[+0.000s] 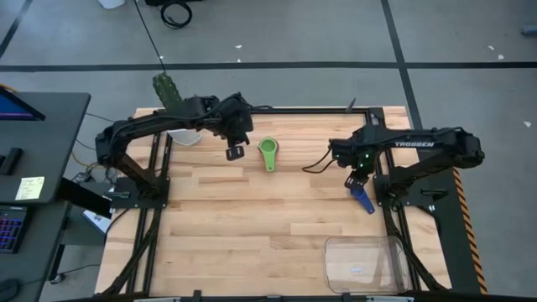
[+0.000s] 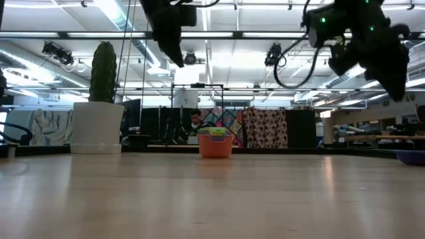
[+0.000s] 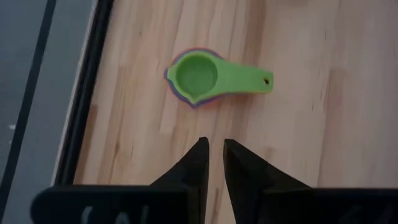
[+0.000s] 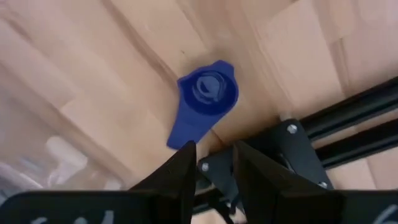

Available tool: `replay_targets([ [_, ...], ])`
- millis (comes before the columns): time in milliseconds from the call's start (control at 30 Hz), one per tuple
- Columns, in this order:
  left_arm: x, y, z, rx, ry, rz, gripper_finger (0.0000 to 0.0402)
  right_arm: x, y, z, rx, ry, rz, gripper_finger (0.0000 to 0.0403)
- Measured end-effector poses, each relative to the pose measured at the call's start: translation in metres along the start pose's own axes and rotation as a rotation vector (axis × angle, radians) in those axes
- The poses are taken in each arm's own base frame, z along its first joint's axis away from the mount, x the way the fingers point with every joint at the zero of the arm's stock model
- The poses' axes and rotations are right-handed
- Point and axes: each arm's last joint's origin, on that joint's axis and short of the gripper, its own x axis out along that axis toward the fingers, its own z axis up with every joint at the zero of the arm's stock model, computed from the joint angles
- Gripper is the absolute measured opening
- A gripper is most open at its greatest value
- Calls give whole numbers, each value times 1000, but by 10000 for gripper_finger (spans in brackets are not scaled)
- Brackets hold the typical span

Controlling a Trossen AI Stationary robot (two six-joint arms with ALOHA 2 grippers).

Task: Nest measuring cups in basket
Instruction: Stack the violet measuring cup on top of the green measuring cup

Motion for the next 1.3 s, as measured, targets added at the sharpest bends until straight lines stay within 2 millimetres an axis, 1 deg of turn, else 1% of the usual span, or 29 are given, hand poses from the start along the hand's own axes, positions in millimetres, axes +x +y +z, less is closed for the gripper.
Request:
replay_targets([
  [133, -11, 2, -3, -5, -22, 1, 52, 24, -2, 2, 3, 8, -11, 110],
  [267, -20, 2, -4, -7, -46, 5, 52, 45, -7, 1, 32, 9, -67, 110],
  [367, -22, 2, -4, -9, -58, 8, 52, 58, -11, -2, 35, 34, -80, 110],
  [467, -23, 2, -4, -20, -61, 7, 52, 69, -13, -2, 30, 22, -74, 110],
  [767, -23, 2, -1, -24, -95, 13, 52, 85, -14, 2, 12, -38, -51, 110],
  [1133, -23, 3, -1, -25, -99, 13, 52, 98, -16, 4, 18, -90, -27, 110],
  [1233, -23, 3, -1, -25, -98, 13, 52, 99, -16, 5, 47, -105, -17, 101],
  [1300, -23, 3, -1, -25, -98, 13, 52, 99, -15, 7, 86, -114, 4, 84],
])
